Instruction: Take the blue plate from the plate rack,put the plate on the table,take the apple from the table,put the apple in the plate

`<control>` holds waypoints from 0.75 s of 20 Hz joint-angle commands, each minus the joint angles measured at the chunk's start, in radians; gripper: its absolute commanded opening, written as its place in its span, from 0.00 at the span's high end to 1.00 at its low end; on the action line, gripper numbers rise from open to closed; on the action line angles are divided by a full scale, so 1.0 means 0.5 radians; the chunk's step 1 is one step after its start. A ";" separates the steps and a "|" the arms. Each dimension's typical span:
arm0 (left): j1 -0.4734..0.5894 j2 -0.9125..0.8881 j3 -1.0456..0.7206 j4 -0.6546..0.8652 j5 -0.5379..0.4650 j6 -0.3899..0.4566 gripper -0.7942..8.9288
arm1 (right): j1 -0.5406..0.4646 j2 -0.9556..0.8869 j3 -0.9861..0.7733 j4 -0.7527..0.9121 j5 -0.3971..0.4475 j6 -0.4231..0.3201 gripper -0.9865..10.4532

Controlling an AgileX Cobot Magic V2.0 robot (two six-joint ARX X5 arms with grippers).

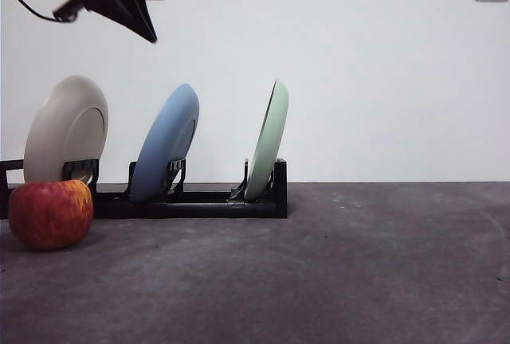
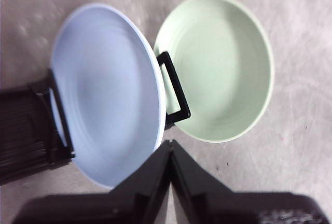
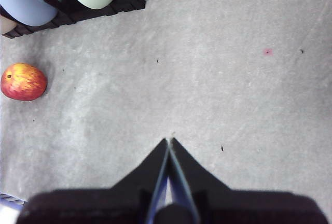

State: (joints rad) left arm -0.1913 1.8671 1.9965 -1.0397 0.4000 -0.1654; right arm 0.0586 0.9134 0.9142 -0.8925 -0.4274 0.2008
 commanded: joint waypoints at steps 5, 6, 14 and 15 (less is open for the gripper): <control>-0.040 0.226 0.100 -0.009 -0.046 0.000 0.71 | 0.001 0.001 0.007 0.047 -0.008 0.021 0.91; -0.040 0.238 0.100 -0.008 -0.065 0.000 0.68 | 0.001 0.001 0.007 0.057 -0.008 0.021 0.91; -0.074 0.262 0.100 0.111 -0.068 0.008 0.68 | 0.002 0.040 0.007 0.115 -0.018 0.024 0.92; -0.078 0.266 0.100 0.123 -0.069 0.008 0.68 | 0.002 0.056 0.007 0.114 -0.031 0.024 0.92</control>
State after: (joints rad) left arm -0.2268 1.9854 2.0422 -0.9867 0.3683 -0.1661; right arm 0.0586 0.9394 0.9146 -0.8383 -0.4393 0.2070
